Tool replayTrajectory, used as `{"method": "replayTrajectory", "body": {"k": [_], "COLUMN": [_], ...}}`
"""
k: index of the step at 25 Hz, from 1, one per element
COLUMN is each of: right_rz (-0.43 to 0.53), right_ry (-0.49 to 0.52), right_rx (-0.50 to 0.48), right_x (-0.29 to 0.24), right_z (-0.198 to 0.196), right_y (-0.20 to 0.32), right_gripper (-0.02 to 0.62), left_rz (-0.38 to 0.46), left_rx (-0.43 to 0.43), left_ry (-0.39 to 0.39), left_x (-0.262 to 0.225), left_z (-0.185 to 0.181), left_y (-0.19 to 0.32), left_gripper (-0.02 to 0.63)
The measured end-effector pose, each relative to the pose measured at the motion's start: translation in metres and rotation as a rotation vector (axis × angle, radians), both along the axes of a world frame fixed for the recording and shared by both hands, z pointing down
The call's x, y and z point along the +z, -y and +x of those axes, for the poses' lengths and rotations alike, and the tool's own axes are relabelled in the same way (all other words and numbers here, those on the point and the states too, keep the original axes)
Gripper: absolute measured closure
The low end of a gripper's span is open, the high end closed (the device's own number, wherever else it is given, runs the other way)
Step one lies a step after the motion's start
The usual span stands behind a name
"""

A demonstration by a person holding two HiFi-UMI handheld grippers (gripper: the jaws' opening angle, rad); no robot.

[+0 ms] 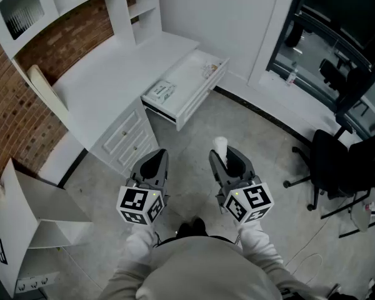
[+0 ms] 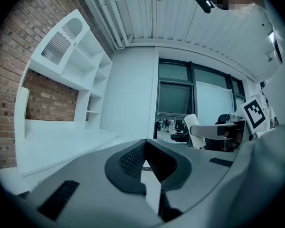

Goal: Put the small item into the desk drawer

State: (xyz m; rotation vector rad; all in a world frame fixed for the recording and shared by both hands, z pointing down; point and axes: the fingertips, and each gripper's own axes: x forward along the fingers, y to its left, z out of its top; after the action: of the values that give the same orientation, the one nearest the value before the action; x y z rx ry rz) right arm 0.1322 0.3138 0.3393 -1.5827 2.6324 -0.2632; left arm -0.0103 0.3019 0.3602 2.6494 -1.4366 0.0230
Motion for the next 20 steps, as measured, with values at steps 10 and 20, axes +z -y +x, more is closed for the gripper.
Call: {"method": "replayTrajectory", "body": {"k": [10, 20], "right_rz": [-0.031, -0.04], "right_ry": [0.02, 0.008], "right_rx": [-0.005, -0.019], "right_x": [0.009, 0.016], "right_z": [0.015, 0.032], "right_y": [0.001, 0.022], "right_gripper": [0.431, 0.431], "left_rz": [-0.03, -0.045], "left_rx": [-0.005, -0.062], "left_ry": [-0.003, -0.005], "left_x": [0.009, 0.016], "left_z": [0.016, 0.015], "left_y": [0.003, 0.018], "left_gripper": [0.589, 0.589]}}
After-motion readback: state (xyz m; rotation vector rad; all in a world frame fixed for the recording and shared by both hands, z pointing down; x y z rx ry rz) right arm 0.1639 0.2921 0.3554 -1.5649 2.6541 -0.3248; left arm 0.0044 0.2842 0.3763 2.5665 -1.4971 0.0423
